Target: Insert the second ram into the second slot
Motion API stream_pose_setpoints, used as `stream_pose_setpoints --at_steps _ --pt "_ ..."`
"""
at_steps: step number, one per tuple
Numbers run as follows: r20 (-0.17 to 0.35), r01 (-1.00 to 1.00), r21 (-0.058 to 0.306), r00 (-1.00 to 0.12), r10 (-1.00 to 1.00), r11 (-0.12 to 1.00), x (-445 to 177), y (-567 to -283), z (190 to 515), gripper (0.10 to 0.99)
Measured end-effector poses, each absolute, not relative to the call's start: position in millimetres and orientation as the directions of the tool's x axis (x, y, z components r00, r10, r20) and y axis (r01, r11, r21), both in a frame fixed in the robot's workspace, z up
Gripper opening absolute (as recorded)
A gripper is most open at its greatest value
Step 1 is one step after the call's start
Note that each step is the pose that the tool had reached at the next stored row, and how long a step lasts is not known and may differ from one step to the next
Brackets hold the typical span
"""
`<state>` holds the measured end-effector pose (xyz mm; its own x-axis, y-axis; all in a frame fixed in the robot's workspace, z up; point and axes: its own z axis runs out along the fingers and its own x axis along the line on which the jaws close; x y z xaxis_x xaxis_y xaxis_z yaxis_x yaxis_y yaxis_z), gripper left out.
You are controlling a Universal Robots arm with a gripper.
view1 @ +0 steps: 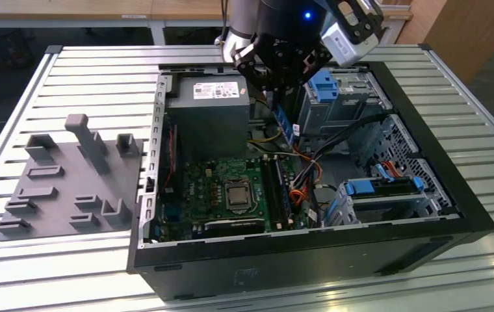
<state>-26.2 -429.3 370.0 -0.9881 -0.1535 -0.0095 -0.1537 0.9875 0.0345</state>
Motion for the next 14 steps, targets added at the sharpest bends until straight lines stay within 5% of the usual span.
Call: stream_pose_setpoints --at_steps 14 --pt "-0.009 -0.046 0.034 -0.999 -0.046 0.998 -26.2 -429.4 369.9 0.137"
